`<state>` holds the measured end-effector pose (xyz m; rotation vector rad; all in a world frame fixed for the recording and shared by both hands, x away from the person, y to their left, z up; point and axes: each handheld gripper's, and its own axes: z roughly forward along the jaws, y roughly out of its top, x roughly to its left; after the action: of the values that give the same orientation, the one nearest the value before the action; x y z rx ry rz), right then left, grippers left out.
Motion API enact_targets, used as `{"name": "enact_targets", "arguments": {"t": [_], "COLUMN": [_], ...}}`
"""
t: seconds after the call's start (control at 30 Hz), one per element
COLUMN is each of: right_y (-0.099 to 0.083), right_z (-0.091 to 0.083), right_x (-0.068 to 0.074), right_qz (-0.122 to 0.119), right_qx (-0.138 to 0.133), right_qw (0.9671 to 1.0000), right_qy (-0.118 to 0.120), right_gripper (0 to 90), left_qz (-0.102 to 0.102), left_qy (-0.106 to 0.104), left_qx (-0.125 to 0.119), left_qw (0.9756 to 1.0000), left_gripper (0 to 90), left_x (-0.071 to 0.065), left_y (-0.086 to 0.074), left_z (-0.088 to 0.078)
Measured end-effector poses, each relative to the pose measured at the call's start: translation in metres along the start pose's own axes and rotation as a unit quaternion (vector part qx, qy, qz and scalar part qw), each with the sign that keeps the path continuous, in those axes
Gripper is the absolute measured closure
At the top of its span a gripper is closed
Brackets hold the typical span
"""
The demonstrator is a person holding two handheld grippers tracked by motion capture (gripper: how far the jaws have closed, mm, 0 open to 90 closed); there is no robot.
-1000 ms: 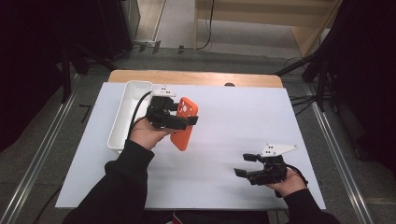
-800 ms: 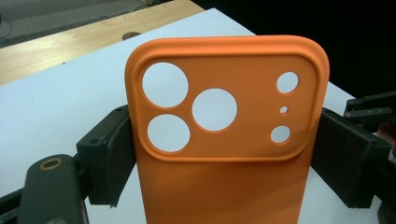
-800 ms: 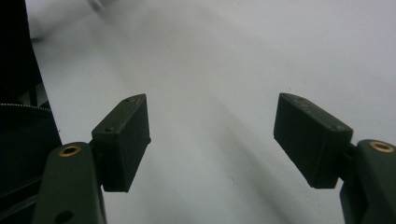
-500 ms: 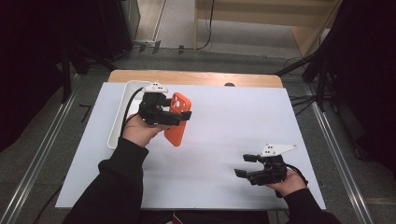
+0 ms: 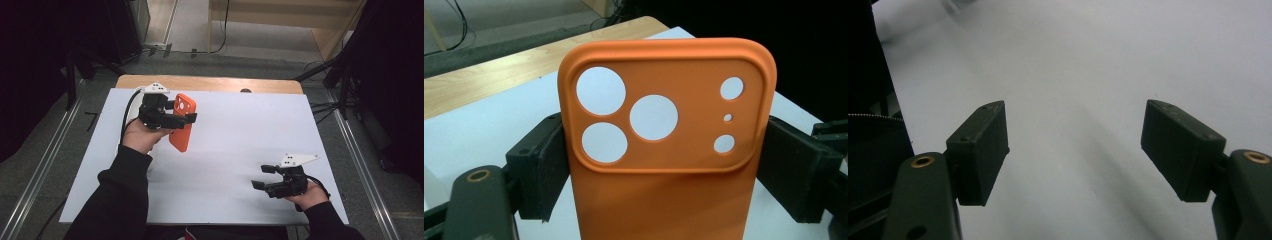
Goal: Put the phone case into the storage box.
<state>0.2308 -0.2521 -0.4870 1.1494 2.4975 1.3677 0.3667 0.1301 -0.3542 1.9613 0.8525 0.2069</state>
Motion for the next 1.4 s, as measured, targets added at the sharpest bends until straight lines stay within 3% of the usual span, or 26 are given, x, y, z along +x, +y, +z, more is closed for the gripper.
{"name": "enact_targets", "arguments": {"t": [0.6, 1.17, 1.4], "right_y": [0.0, 0.0, 0.0], "right_z": [0.001, 0.001, 0.001], "right_x": [0.0, 0.001, 0.001], "right_qz": [0.001, 0.001, 0.001], "right_qx": [0.001, 0.004, 0.003], "right_qw": [1.0, 1.0, 1.0], "right_qy": [0.0, 0.002, 0.002], "right_gripper": [26.0, 26.0, 26.0], "left_qz": [-0.015, -0.038, -0.049], "left_qy": [0.037, 0.086, 0.096], "left_qx": [-0.022, -0.047, -0.053], "left_qw": [0.999, 0.9944, 0.9928], "left_gripper": [15.7, 15.7, 15.7], "left_x": [0.017, 0.041, 0.05], "left_y": [0.006, 0.005, 0.003], "left_z": [-0.027, -0.055, -0.062]}}
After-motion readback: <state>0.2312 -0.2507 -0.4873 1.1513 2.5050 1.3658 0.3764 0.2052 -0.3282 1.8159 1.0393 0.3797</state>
